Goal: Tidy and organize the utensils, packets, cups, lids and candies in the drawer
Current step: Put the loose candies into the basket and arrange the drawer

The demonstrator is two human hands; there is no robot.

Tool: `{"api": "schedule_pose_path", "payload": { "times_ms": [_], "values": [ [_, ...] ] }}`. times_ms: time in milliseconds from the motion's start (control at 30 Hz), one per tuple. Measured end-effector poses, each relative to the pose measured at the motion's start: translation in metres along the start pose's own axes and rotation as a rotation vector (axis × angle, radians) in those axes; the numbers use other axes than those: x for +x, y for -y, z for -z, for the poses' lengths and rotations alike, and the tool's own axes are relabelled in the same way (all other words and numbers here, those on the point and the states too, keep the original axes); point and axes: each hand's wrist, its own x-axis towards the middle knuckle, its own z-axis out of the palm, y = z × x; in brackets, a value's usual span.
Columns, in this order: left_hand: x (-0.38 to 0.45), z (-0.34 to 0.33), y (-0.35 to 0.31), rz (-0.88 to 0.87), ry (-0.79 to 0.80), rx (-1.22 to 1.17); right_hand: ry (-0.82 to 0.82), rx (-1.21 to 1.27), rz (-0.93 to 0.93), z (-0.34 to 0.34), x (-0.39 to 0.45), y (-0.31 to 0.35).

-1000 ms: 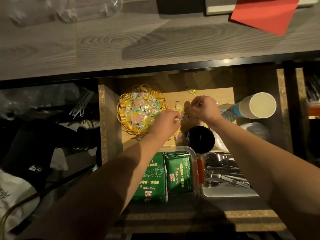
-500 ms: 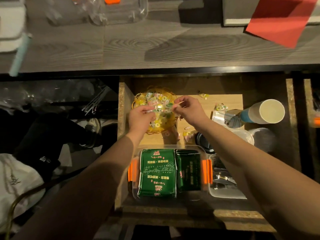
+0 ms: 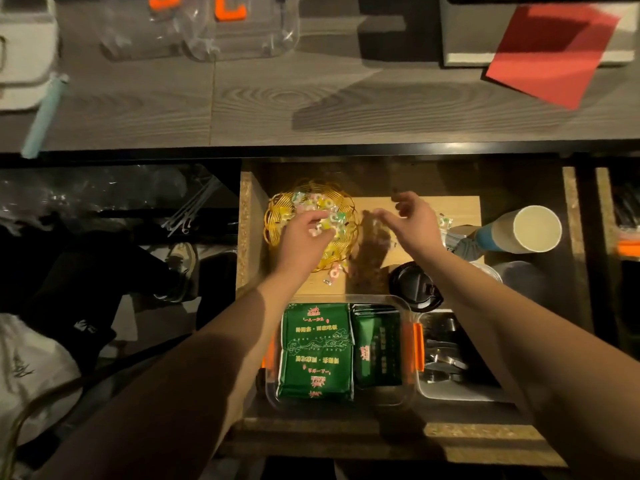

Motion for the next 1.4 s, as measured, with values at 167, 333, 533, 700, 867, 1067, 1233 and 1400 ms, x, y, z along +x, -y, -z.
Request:
{"api": "schedule_pose_path", "payload": {
  "times_ms": [167, 333, 533, 700, 867, 1067, 1233, 1400],
  "values": [
    [0.007, -0.041, -0.017, -0.159, 0.087, 0.186, -0.163, -0.167, -0.154, 0.033, 0.018, -0.051],
    [0.02, -0.091, -0.032, -0.15, 0.159, 0.257, -0.094, -0.29, -0.184, 0.036, 0.038, -0.072],
    [0.038, -0.133, -0.017, -0.114, 0.216, 0.515, -0.023, -0.407, -0.148, 0.04, 0.062, -0.086],
    [0.046, -0.142, -0.012, -0.238, 0.197, 0.752, 0.036, -0.453, -0.042, 0.046, 0.071, -0.091],
    [0.052, -0.14, -0.009, -0.236, 0.162, 0.744, 0.127, -0.521, 0.065, 0.051, 0.074, -0.091],
    [0.054, -0.138, -0.013, -0.178, 0.218, 0.648, 0.182, -0.535, 0.052, 0.05, 0.072, -0.087],
    [0.044, -0.128, -0.03, 0.015, 0.127, 0.129, 0.101, 0.071, -0.103, 0.054, 0.063, -0.08],
    [0.033, -0.091, -0.038, 0.202, 0.06, -0.262, 0.195, 0.559, -0.214, 0.049, 0.04, -0.061]
  ]
}}
